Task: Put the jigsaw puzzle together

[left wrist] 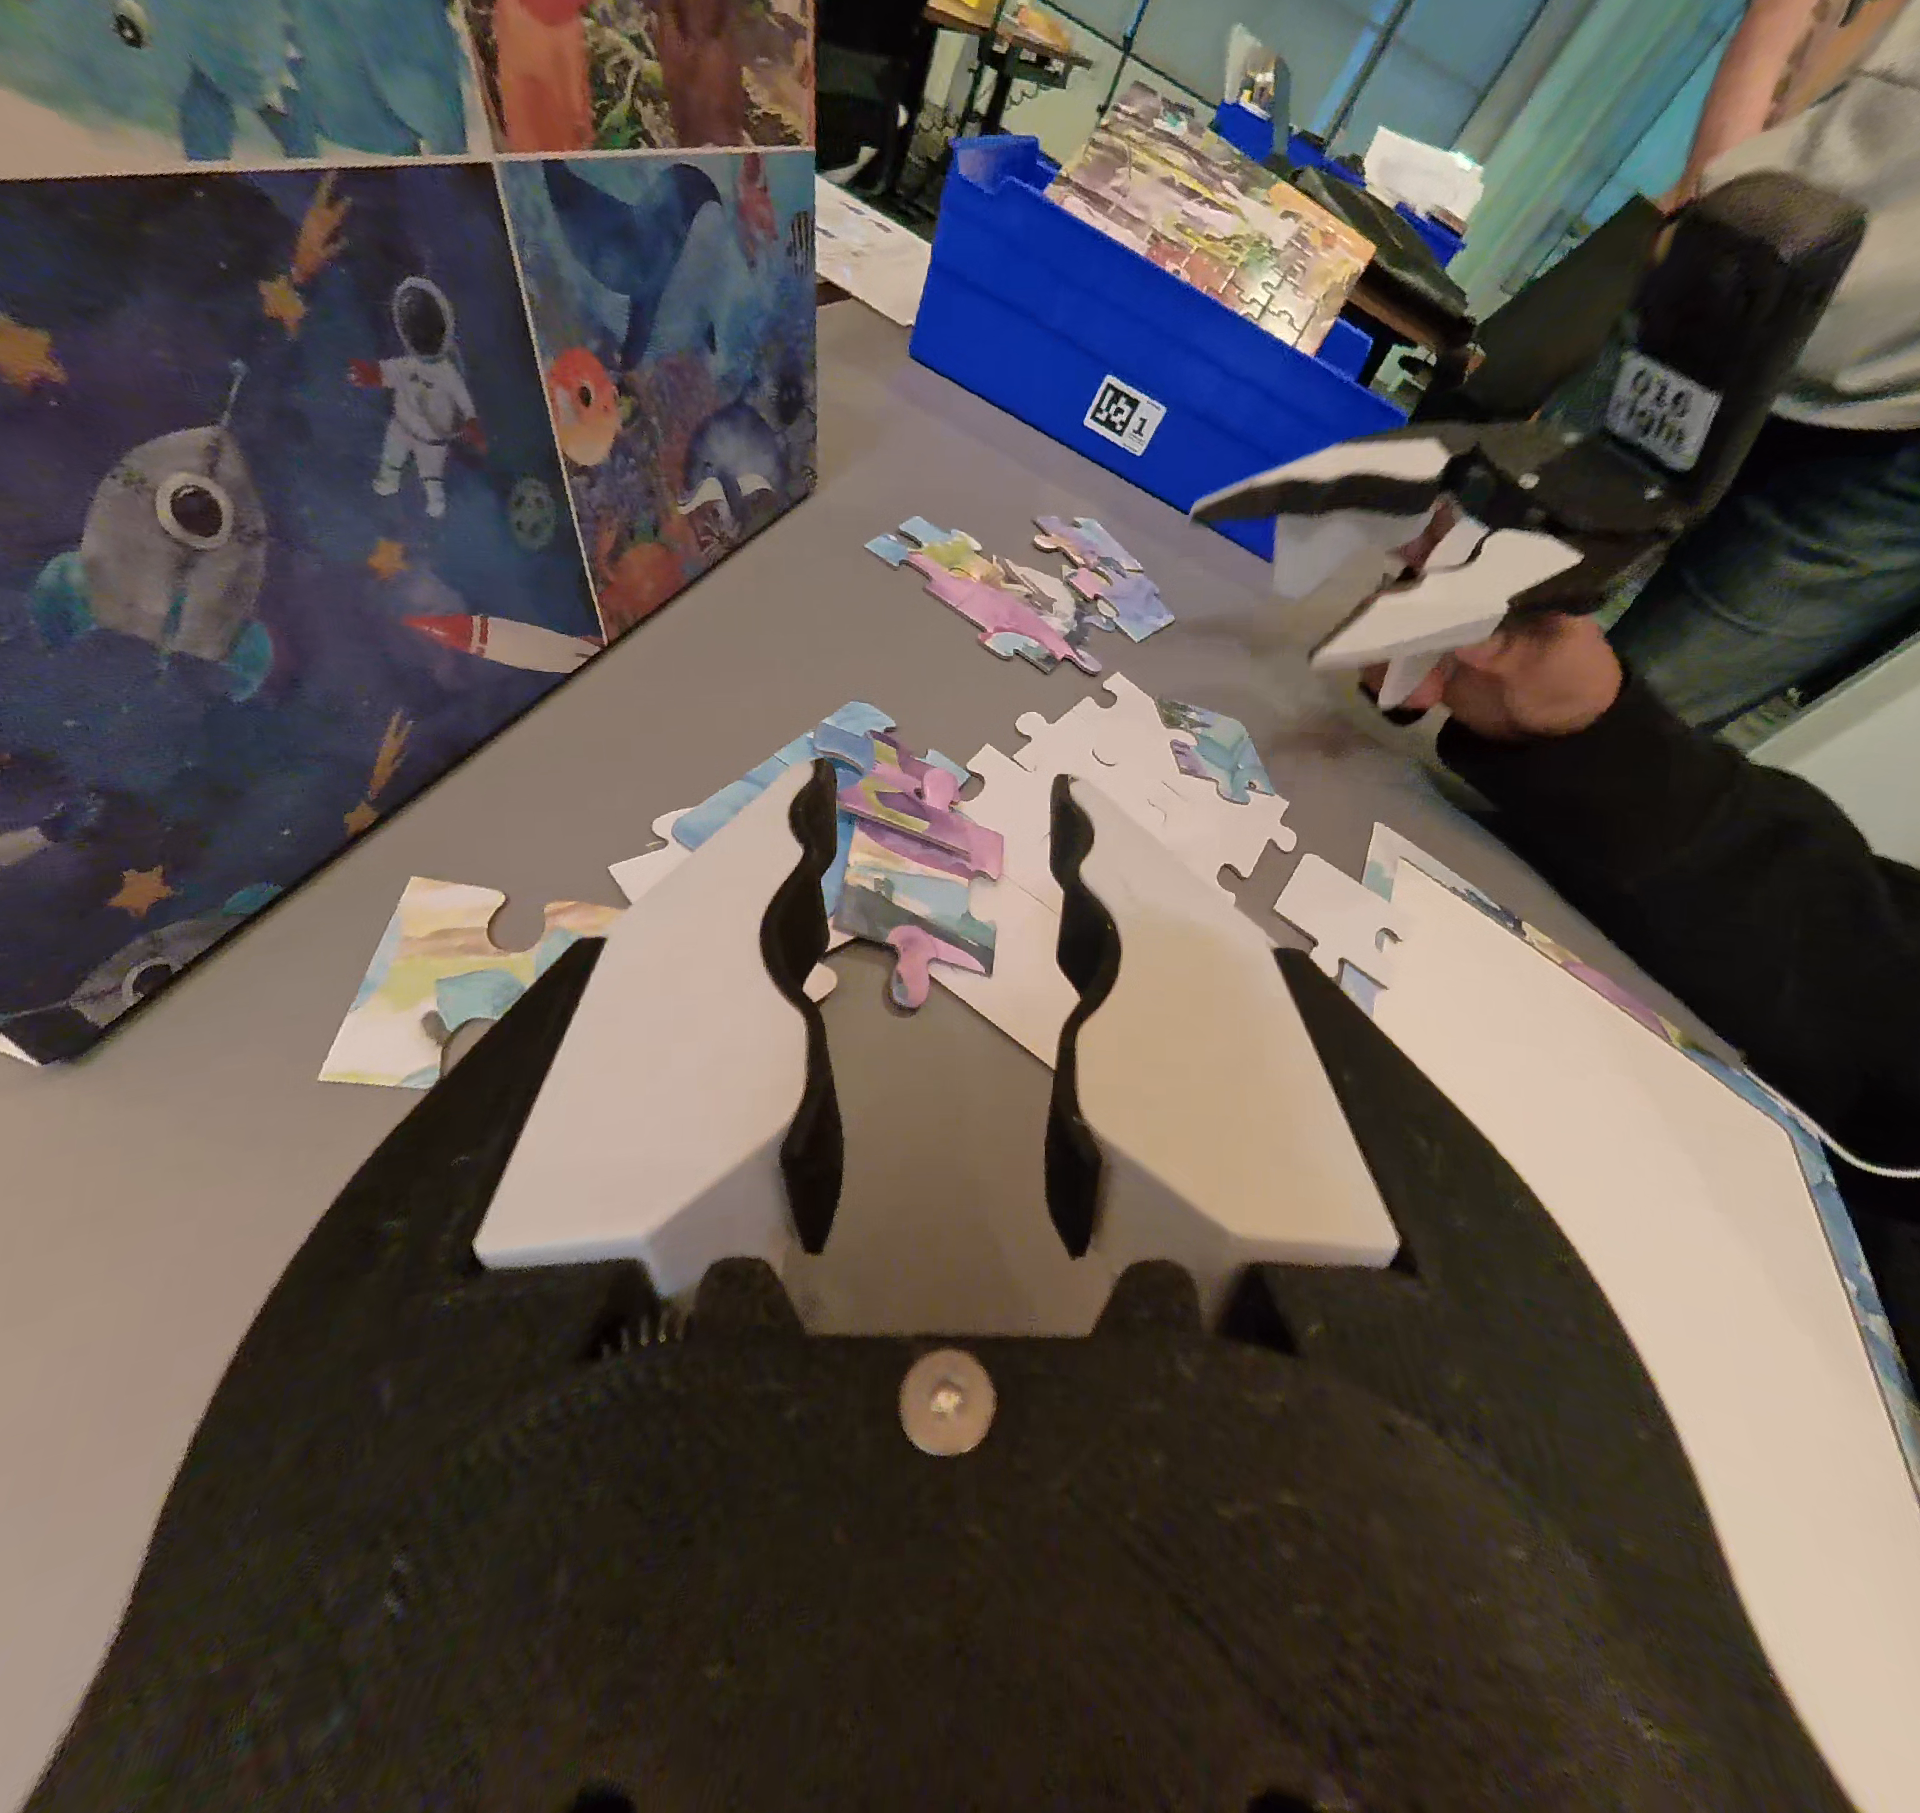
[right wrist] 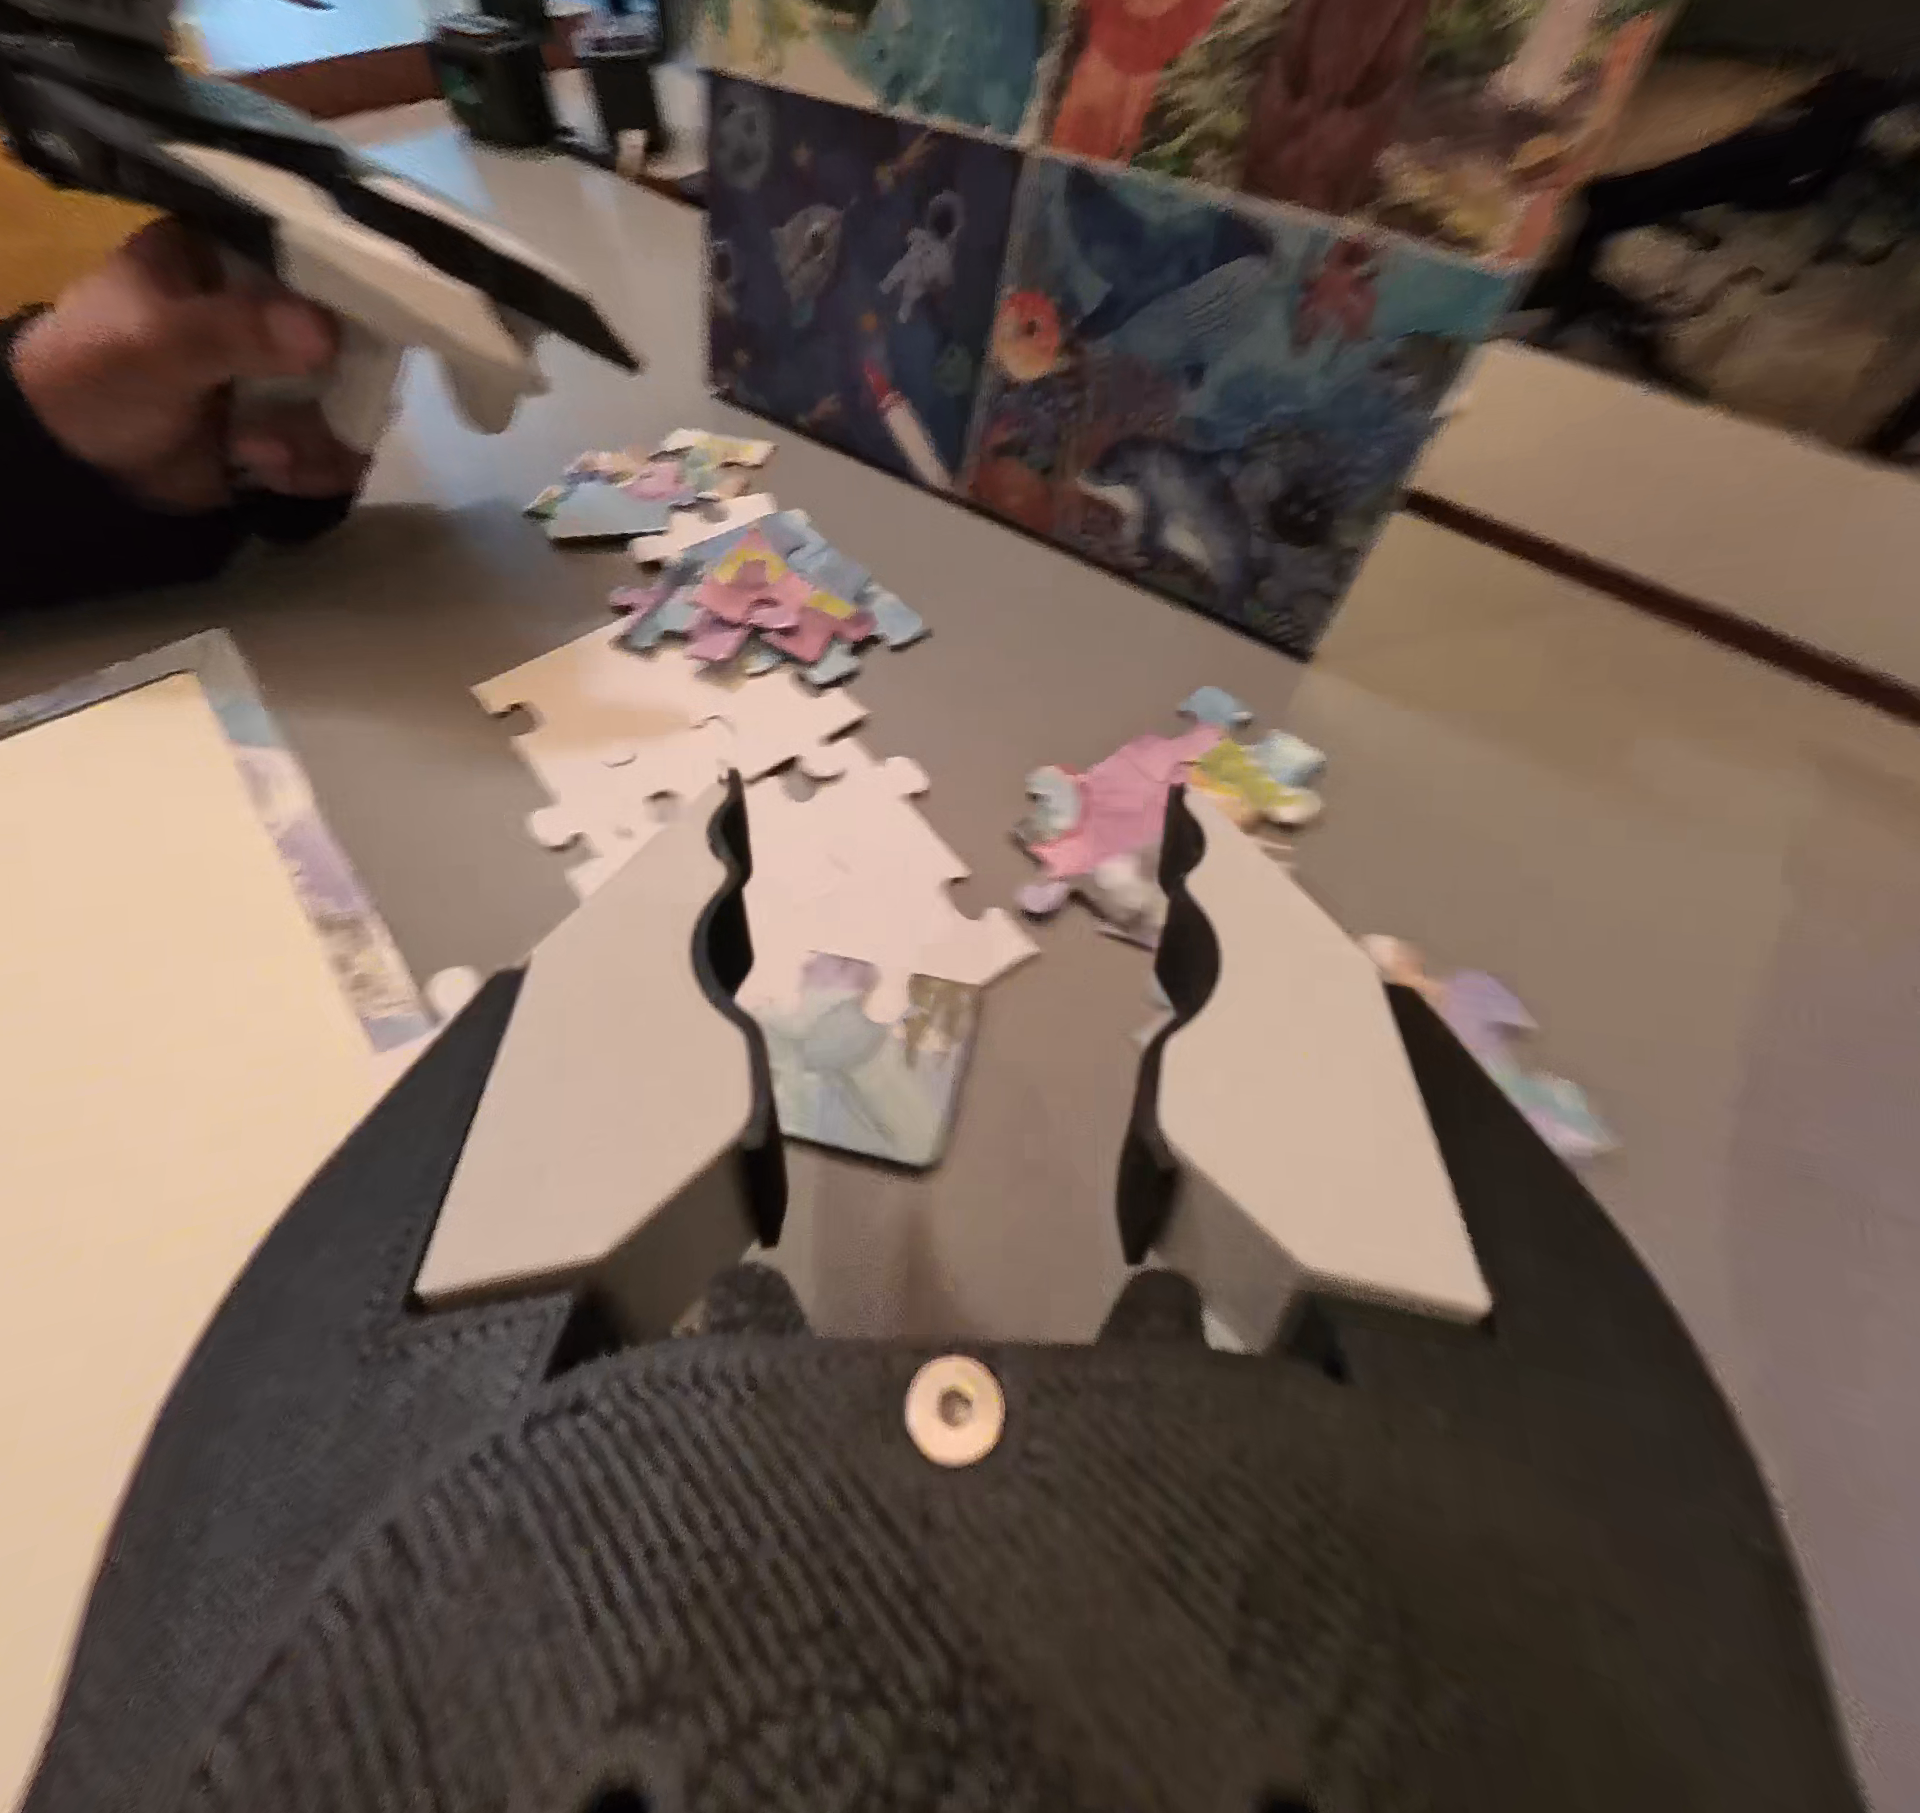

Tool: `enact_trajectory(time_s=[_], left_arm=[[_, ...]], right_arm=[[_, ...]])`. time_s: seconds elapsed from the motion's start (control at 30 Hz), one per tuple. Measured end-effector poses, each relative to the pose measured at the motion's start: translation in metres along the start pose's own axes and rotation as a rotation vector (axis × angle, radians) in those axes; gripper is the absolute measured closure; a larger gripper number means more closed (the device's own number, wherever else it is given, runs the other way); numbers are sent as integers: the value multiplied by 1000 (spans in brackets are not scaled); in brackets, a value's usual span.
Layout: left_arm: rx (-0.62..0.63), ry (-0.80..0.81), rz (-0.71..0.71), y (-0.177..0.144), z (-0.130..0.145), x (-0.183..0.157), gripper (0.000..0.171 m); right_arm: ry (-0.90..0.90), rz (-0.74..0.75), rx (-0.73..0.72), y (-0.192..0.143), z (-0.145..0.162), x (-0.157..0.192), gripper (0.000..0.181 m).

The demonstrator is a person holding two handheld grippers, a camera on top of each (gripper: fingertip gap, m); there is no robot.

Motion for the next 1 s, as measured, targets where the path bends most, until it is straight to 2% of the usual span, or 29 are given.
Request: enact_trajectory(time_s=[0.1, 0.17, 0.23, 0.3, 0.4, 0.5, 0.6, 0.83, 1.0], left_arm=[[-9, 16, 11, 1, -1, -4, 133], [-9, 31, 15, 1, 0, -5, 134], [-4, 46, 15, 2, 1, -6, 133], [-4, 53, 19, 3, 2, -7, 133], [-1, 55, 28, 5, 3, -10, 133], [-2, 70, 24, 5, 3, -11, 133], [-3, 87, 18, 5, 3, -11, 133], [-1, 94, 17, 5, 4, -10, 133], [-6, 90, 20, 5, 4, -10, 133]], right_arm=[[-104, 251, -16, -46, -31, -45, 103], [-164, 437, -14, -92, -53, -85, 104], [-220, 621, 46, -141, -62, -130, 106], [-239, 762, 116, -182, -54, -178, 107], [-155, 820, 217, -214, -20, -229, 107], [-220, 882, 336, -229, 6, -259, 107], [-236, 882, 379, -227, 17, -271, 111], [-234, 888, 353, -225, 15, -278, 117], [-287, 912, 381, -228, 13, -279, 136]])
Point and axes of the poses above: each gripper's, where its closed fingertips meet, y out along the fingers, z out of its underside, x = y × z across the jaws, the point moved 1 cm from there along -y, back along the fingers, and after that the axes turned 11 degrees about -x, right-handed, at the moved point
